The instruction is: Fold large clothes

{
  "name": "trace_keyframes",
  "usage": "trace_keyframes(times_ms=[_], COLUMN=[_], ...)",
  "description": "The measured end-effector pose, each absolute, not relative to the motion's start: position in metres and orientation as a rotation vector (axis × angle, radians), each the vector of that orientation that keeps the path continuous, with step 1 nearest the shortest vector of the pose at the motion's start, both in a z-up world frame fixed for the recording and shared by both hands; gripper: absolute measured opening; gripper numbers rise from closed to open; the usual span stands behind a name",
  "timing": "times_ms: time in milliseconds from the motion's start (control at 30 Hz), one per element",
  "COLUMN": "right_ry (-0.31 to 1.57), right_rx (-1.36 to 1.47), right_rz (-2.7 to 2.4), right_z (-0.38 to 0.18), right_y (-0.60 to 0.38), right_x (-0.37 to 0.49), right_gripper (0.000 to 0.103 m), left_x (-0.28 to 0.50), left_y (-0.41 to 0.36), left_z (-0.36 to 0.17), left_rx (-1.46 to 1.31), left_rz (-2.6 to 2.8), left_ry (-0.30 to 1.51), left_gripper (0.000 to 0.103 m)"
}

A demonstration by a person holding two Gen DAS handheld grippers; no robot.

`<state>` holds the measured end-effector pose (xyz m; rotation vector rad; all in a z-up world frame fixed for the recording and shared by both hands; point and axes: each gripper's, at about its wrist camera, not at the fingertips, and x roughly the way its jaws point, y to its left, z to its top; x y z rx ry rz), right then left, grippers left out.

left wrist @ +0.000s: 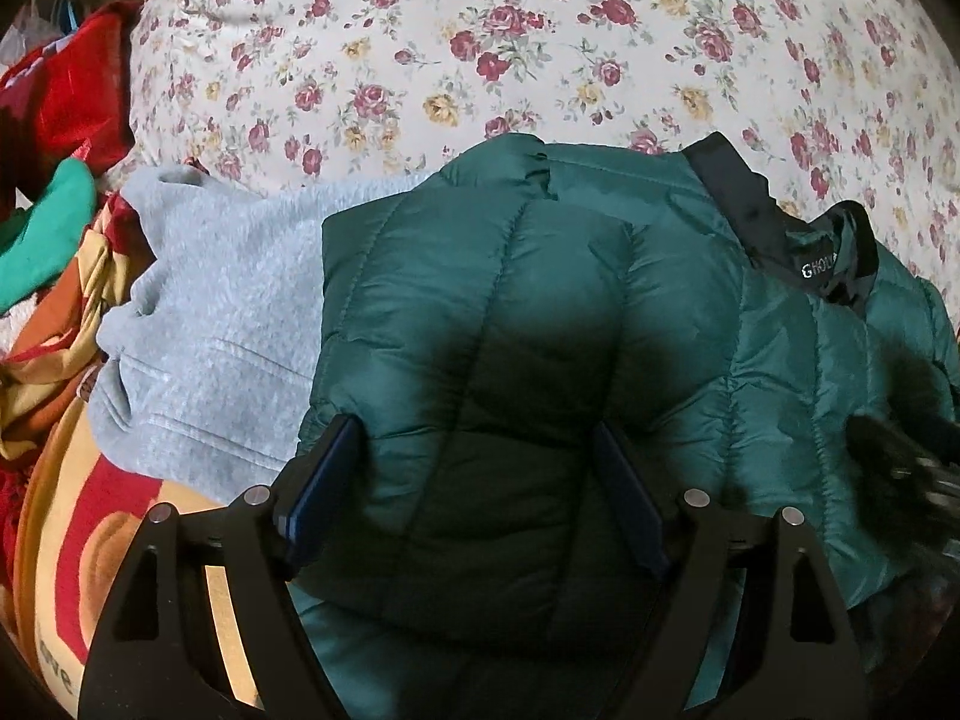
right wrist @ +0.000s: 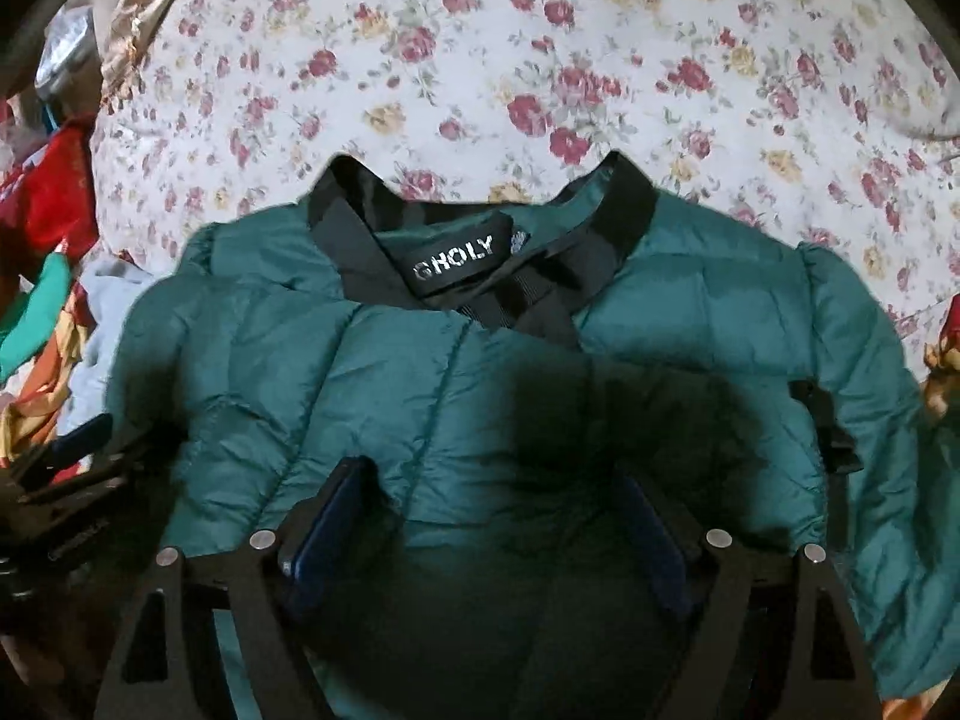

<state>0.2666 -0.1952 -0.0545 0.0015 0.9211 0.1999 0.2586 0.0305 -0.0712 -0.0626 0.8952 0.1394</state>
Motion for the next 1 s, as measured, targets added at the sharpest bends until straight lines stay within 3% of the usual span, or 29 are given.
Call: trace_keyframes(times_ms=[200, 500, 867, 1000], right_ry=[0.891, 0.989, 0.928, 0.911], right_rx=[-0.011, 0.021, 0.032, 0.019], right_rz=[0.195, 0.136, 0.115, 0.086], right_z=[-0.036, -0.081, -0.051, -0.045], right_y=[-0.215, -0.24, -0.232, -0.239], right_x=[0.232, 0.241, 0.225, 0.22], right_gripper=[0.082, 0.084, 0.084, 0.089], left_x=[0.259, 0.256, 0.241, 0.232], left_y=[0.03, 0.024, 0.018, 0.011], left_z=[-0.072, -0.074, -0.065, -0.056], left_rx=[-0.06, -0.02, -0.009, -0.034], left_rz=[0.137, 0.157, 0.137, 0.101], left_ry=[0.891, 0.874, 0.869, 0.865], left_gripper=[0.083, 0.09, 0.091, 0.091])
